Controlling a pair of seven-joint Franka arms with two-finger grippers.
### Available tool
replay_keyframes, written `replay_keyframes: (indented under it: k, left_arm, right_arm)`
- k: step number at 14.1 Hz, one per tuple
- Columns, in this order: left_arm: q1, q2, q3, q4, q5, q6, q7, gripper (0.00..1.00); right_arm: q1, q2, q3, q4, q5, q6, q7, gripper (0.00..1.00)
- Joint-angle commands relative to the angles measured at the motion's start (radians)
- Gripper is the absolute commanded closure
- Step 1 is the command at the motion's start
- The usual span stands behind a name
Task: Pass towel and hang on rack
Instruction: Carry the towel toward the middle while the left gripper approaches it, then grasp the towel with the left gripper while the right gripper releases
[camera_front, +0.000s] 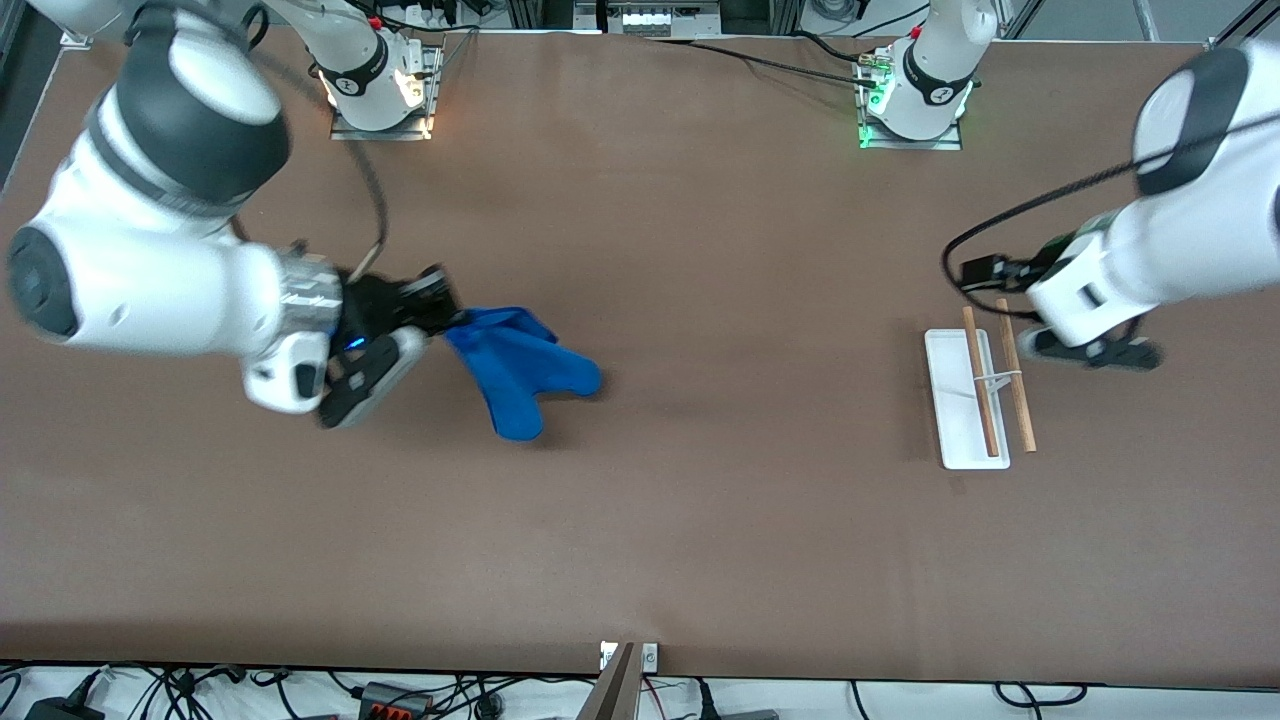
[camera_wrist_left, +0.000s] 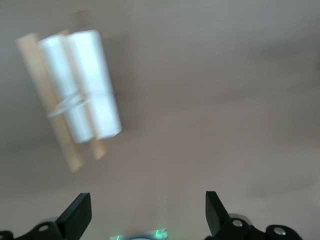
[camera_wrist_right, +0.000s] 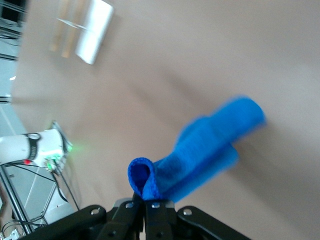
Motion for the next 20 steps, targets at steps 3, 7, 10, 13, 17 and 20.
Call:
replay_keyframes:
  k: [3, 7, 10, 13, 17, 20]
  left_arm:
    - [-0.007, 0.128, -0.016, 0.013, -0.169, 0.153, 0.409, 0.0]
    - [-0.001, 0.153, -0.094, -0.046, -0.39, 0.317, 0.761, 0.0]
    - [0.011, 0.144, -0.164, -0.103, -0.49, 0.413, 0.924, 0.0]
    - [-0.007, 0.174, -0.166, -0.126, -0.661, 0.446, 1.148, 0.0]
    - [-0.113, 0.184, -0.169, -0.125, -0.679, 0.561, 1.215, 0.0]
    - [-0.188, 0.196, -0.168, -0.126, -0.679, 0.675, 1.233, 0.0]
  right_arm:
    - [0.068, 0.007, 0.075, 0.014, -0.013, 0.155, -0.016, 1.0]
    - [0.132, 0.004, 0.071, 0.014, -0.02, 0.197, -0.008, 1.0]
    - [0.161, 0.01, 0.071, 0.014, -0.018, 0.208, -0.008, 1.0]
    - [0.183, 0.015, 0.066, 0.006, -0.036, 0.229, -0.008, 1.0]
    - [0.2, 0.046, 0.066, 0.006, -0.058, 0.267, -0.01, 1.0]
    - [0.214, 0.053, 0.064, 0.005, -0.059, 0.281, -0.01, 1.0]
